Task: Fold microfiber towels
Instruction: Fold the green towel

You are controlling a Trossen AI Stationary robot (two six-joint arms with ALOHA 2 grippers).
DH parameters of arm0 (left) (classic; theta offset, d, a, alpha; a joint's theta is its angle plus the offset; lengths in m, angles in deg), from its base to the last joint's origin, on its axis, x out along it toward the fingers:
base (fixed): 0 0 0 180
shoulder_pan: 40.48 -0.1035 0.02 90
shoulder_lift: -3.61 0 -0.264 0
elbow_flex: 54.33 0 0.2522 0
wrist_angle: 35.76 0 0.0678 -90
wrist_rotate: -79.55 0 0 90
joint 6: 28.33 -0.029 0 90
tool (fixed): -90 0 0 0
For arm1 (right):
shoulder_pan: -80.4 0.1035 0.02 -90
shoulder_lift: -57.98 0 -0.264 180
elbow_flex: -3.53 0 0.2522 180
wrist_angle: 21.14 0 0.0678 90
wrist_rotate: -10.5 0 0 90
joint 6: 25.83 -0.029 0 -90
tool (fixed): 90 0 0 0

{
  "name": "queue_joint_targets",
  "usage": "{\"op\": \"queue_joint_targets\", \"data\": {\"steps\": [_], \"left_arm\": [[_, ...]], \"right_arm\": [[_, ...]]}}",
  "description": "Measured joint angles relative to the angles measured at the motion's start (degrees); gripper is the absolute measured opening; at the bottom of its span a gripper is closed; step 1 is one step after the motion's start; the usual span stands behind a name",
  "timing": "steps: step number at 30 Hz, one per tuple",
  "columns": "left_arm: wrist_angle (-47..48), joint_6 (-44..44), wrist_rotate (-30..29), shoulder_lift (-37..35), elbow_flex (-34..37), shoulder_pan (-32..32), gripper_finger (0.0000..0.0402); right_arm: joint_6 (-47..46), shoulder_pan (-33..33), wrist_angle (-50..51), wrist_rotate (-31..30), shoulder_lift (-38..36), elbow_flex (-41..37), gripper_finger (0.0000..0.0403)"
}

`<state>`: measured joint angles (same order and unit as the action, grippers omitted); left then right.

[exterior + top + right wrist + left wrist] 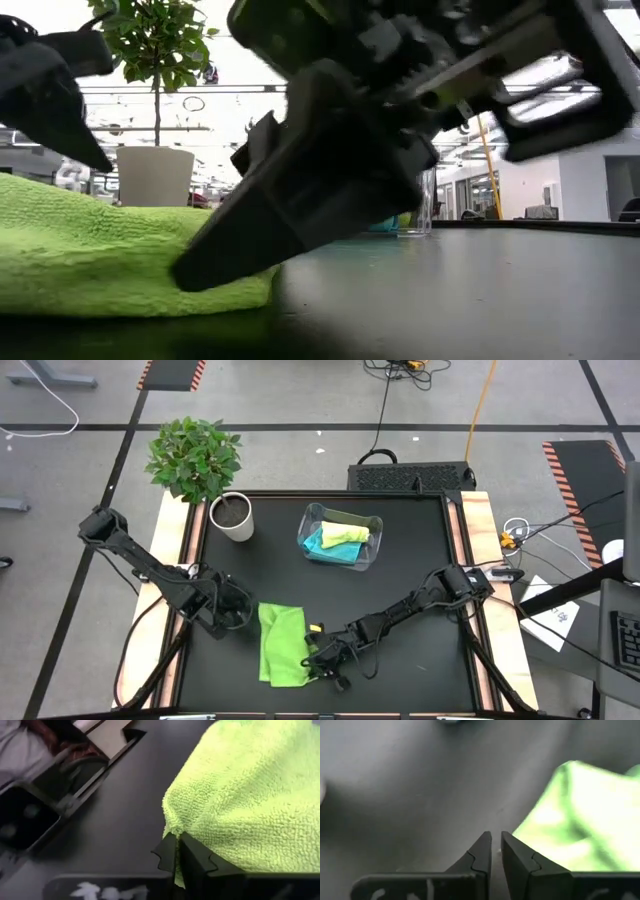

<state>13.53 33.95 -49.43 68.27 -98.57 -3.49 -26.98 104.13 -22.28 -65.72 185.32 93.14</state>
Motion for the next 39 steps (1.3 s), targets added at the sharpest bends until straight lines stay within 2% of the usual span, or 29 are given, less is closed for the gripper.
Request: {"op": "queue_joint_targets", "data": {"steps": [4,9,13,22,24,28,30,33,39], "left_arm": [[-12.6,-7.1,-0.7,1.1,0.0,0.6,0.0042],[-25.8,-15.9,2.8,6.1,0.0,1.0,0.0042],[-30.4,-16.8,3.9,12.2,0.0,1.1,0.0042],[-46.7,-18.1,6.4,26.8,0.0,1.1,0.0042],[-50.2,-18.9,6.5,29.5,0.0,1.0,0.0042],[-51.8,-18.2,6.0,32.9,-0.1,0.9,0.0042],[-52.0,-18.1,5.3,33.8,-0.2,0.9,0.0042],[-52.2,-18.2,5.1,34.1,-0.2,0.9,0.0042],[-52.6,-20.4,4.8,34.2,-0.2,0.9,0.0042]], "right_arm": [[5.7,0.6,0.3,0.0,-3.0,-0.3,0.0025],[10.8,0.6,2.0,-1.4,-8.8,-0.3,0.0050],[12.6,0.6,5.0,-4.8,-11.5,-0.3,0.0077],[8.6,0.5,5.0,-3.4,-11.8,-0.3,0.0140],[7.3,0.3,7.3,-7.2,-11.8,-0.2,0.0145],[4.6,-1.3,14.9,-18.5,-11.8,-0.2,0.0148],[1.4,-3.0,18.1,-20.8,-11.8,-0.2,0.0147],[-3.5,-5.7,21.6,-20.6,-11.8,-0.2,0.0145],[-10.7,-9.4,27.8,-13.6,-11.9,-0.2,0.0146]]}}
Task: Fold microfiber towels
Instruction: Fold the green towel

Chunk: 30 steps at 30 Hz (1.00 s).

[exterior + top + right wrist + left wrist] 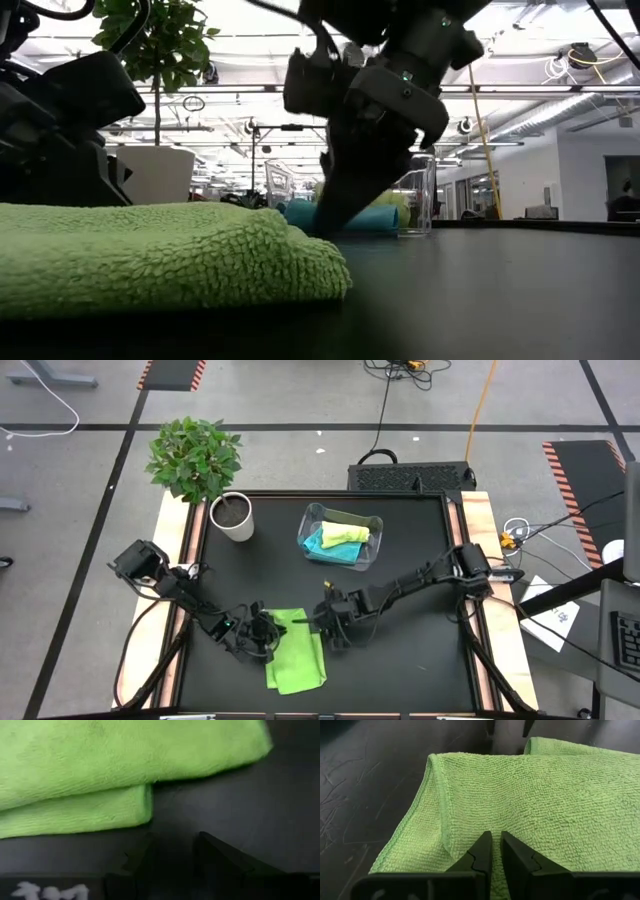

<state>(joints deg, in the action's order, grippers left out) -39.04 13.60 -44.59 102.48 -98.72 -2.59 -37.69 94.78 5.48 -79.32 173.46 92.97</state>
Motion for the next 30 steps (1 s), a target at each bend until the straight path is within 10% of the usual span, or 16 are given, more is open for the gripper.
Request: {"op": "queue_joint_targets", "data": {"steps": [11,21,30], "left_arm": [[0.4,-3.4,-1.5,0.1,0.1,0.0,0.0042],[0.0,-4.3,-2.1,0.2,0.1,0.1,0.0042],[-0.8,-5.8,-3.2,0.2,0.2,0.1,0.0042]], "right_arm": [[-9.7,-0.9,-7.8,20.7,0.0,0.0,0.0147],[-19.5,-4.8,-14.9,20.0,-0.4,-9.2,0.0146],[-32.7,-6.7,-41.9,25.3,-0.2,-18.3,0.0146]]}}
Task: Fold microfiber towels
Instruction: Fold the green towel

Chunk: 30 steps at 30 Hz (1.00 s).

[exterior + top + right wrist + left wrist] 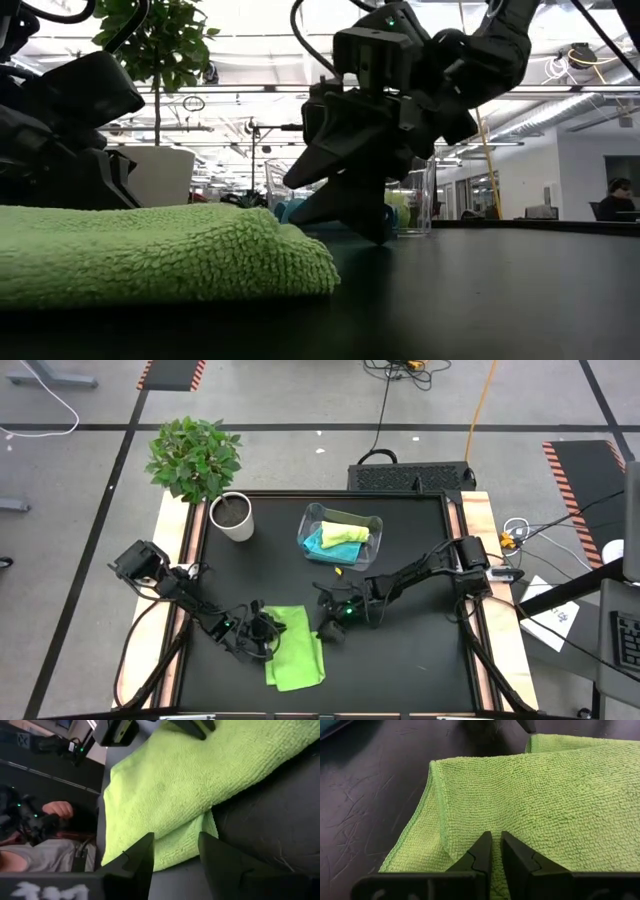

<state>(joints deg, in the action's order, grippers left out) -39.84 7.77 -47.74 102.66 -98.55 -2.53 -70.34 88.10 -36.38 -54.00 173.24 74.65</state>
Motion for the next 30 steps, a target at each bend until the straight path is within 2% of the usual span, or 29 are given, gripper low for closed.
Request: {"op": "queue_joint_targets", "data": {"steps": [8,14,21,26,30], "left_arm": [[-0.3,-1.4,-0.2,0.0,0.0,0.0,0.0042],[-0.2,-1.6,-1.5,0.0,0.0,0.0,0.0042],[-0.3,-2.7,-1.8,0.0,0.0,0.0,0.0042],[-0.4,-2.8,-3.4,0.0,0.0,0.0,0.0042],[-0.9,-3.0,-3.7,0.0,0.0,0.0,0.0042]], "right_arm": [[-3.1,-0.2,3.1,0.1,0.0,-0.3,0.0146],[-4.6,0.8,11.9,-0.1,0.0,-0.3,0.0146],[-7.3,1.5,13.7,-0.5,0.0,-0.3,0.0146],[-8.7,2.8,15.9,-2.1,0.0,-0.3,0.0146],[-9.1,3.5,15.8,-5.8,0.0,-0.3,0.0146]]}}
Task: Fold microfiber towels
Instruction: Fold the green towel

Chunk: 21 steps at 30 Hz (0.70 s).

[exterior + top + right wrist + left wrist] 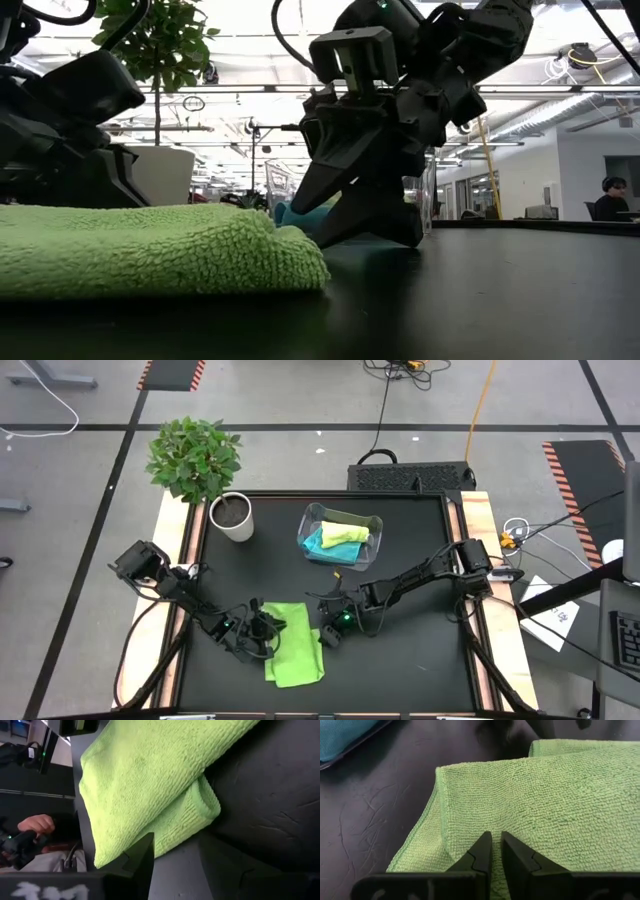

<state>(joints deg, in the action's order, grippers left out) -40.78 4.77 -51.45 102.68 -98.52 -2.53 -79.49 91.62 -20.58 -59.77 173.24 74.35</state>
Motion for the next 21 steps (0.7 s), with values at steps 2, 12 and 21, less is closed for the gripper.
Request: {"op": "queue_joint_targets", "data": {"steps": [2,12,21], "left_arm": [[-0.8,-0.6,0.0,0.0,0.0,0.0,0.0042],[-3.8,-3.6,-0.1,0.0,0.0,0.0,0.0042],[-3.9,-3.4,-1.0,0.0,0.0,0.0,0.0042]], "right_arm": [[-0.1,0.0,0.0,-0.4,0.0,0.0,0.0146],[1.5,-0.2,-2.9,-4.7,0.1,-0.1,0.0146],[5.2,0.1,-3.3,-12.8,0.1,-0.1,0.0146]]}}
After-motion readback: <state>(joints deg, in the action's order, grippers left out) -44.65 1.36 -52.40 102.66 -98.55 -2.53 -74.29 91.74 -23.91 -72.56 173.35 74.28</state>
